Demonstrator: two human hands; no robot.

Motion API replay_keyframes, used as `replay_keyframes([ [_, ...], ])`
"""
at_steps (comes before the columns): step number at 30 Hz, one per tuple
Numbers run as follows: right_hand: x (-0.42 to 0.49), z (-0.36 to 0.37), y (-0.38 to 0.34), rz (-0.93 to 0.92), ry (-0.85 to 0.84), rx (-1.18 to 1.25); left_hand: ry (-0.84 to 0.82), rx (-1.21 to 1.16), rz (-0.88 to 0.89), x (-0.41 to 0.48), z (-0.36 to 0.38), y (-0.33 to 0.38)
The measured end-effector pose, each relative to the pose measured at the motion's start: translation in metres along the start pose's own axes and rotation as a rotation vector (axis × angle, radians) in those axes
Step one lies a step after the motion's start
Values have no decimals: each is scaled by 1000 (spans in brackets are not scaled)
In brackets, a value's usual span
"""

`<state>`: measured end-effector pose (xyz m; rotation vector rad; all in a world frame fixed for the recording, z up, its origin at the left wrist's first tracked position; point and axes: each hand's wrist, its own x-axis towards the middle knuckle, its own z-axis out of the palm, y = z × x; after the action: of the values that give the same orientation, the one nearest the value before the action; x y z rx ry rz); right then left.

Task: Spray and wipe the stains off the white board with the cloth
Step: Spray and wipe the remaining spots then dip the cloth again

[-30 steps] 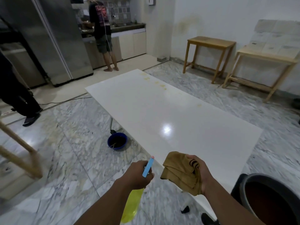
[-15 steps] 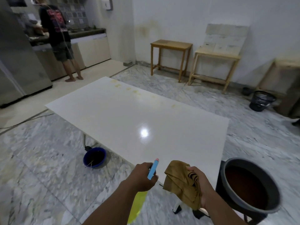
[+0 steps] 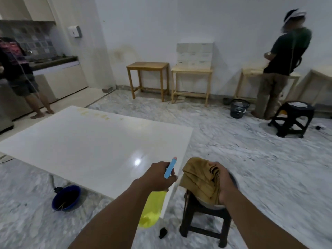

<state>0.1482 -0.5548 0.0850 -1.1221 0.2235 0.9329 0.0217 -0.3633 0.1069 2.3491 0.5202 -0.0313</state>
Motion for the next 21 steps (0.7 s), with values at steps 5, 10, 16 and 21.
replay_keyframes([
  [5, -21, -62, -58, -79, 53, -31, 0, 31, 68, 26, 35, 76],
  [10, -25, -112, -108, -152, 34, 5, -61, 86, 127, 69, 70, 128],
  [16, 2, -169, -165, -141, 64, 7, -116, 87, 153, 142, 123, 172],
  [21, 52, -203, -218, -118, 72, 0, -112, 40, 158, 219, 158, 199],
])
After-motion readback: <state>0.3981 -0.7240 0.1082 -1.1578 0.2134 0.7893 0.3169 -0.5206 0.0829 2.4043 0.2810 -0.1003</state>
